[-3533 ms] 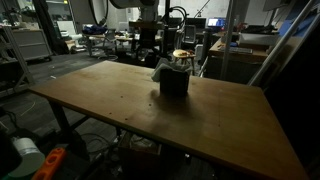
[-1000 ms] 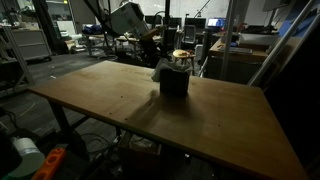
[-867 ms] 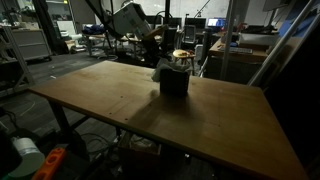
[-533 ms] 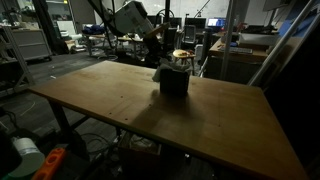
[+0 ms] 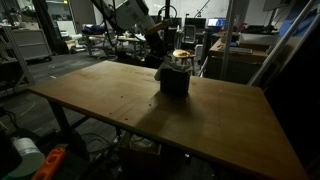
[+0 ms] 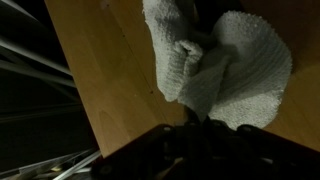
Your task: Put the towel in the black holder
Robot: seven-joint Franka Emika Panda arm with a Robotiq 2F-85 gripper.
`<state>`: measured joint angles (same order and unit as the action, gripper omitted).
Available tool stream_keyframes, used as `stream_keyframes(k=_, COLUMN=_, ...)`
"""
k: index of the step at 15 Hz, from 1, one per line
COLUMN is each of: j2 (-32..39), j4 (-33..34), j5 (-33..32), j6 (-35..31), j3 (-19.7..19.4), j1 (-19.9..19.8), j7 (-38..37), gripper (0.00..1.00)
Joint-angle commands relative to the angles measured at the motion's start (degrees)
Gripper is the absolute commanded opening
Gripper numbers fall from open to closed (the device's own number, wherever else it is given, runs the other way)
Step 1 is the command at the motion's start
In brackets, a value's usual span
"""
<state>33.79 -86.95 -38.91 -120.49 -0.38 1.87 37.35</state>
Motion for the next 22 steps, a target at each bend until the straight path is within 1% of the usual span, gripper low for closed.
stream_keyframes(k=1, j2=-0.2, j4=3.8, j5=3.0, j6=3.1, j3=-0.1, j1=-1.1, j7=-1.8, gripper=0.02)
stream_keyframes(k=5, j2=-1.4, j4=5.6, j5=6.2, j6=4.8, j3=-1.0, j1=-2.5, j7=-4.6, gripper=0.02)
stream_keyframes(k=10, j2=-2.3, j4=6.5, j5=8.5, j6=6.9, j3=-2.6, j1=-4.0, j7=-9.5, gripper=0.02)
stream_keyframes(k=14, j2=-2.5, j4=5.1, j5=8.9, j6=9.5, j3=-4.0, j1=-4.5, j7=-14.0, gripper=0.02)
stream_keyframes(k=19, j2=-2.3, j4=2.0, j5=11.0, j6=13.8, j3=-4.2, j1=-4.9, j7=-18.9, gripper=0.02)
stream_keyframes(k=22, j2=-0.7, j4=1.5, j5=13.8, j6=13.0, j3=-3.4, j1=-5.0, j7=-21.6, gripper=0.02)
